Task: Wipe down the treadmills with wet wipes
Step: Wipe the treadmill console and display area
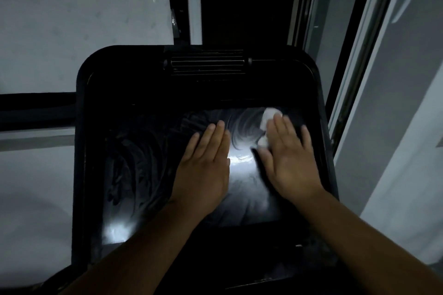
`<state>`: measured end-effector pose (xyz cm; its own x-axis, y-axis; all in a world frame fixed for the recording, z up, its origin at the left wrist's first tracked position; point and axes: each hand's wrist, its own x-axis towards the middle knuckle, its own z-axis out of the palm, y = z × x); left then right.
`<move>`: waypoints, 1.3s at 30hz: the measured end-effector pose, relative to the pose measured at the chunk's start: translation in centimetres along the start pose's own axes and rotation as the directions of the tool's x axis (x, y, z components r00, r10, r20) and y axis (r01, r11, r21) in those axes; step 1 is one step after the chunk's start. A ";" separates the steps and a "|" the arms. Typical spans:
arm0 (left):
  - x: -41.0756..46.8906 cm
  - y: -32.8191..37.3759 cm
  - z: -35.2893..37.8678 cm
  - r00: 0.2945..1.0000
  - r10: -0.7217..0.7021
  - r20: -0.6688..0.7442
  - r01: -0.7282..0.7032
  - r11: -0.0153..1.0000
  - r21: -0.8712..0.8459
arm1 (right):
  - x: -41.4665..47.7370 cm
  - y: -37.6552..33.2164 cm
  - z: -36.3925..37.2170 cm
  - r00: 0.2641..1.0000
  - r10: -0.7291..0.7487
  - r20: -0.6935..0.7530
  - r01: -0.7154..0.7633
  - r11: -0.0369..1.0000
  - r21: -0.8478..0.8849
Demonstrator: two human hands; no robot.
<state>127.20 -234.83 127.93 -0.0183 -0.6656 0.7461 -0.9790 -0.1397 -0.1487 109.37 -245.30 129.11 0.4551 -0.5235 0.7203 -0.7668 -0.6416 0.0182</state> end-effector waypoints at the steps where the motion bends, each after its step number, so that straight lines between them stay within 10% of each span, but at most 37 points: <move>1: 0.0 0.3 0.1 1.000 -0.010 0.006 0.010 1.000 -0.010 | 1.2 -0.6 -0.3 0.998 0.057 -0.008 -0.057 0.997 0.049; 7: -0.2 0.0 0.3 1.000 0.019 0.022 -0.019 1.000 0.018 | -5.7 -1.3 0.7 0.978 -0.191 0.079 0.187 0.981 0.056; 12: -0.3 1.4 0.4 0.999 -0.040 0.023 0.040 0.999 -0.009 | -1.2 -1.5 0.2 0.995 0.101 0.019 -0.103 0.987 0.124; 17: -2.0 1.9 0.7 0.999 0.028 0.038 -0.028 1.000 -0.011 | -9.9 -0.9 0.9 0.971 -0.216 0.102 0.209 0.975 0.073; 23: -2.6 2.9 0.5 0.998 -0.014 0.067 0.015 1.000 -0.014 | -5.6 -2.6 0.5 0.995 0.069 0.068 -0.078 0.988 0.136; 27: -3.3 2.5 0.4 0.998 0.028 0.059 -0.027 0.999 -0.017 | -12.8 -2.6 1.4 0.959 -0.252 0.127 0.239 0.965 0.105; 33: -5.1 3.2 0.6 0.995 0.001 0.097 0.001 1.000 -0.019 | -7.6 -1.2 0.3 0.993 0.094 0.075 -0.103 0.988 0.113; 39: -5.0 3.2 0.5 0.995 0.002 0.103 0.000 1.000 -0.022 | -12.6 -0.4 1.0 0.971 -0.216 0.098 0.209 0.975 0.081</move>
<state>124.30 -232.30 123.43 0.0007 -0.7376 0.6752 -0.9832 -0.1236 -0.1341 104.39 -238.97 119.34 0.6523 -0.4248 0.6277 -0.6156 -0.7801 0.1119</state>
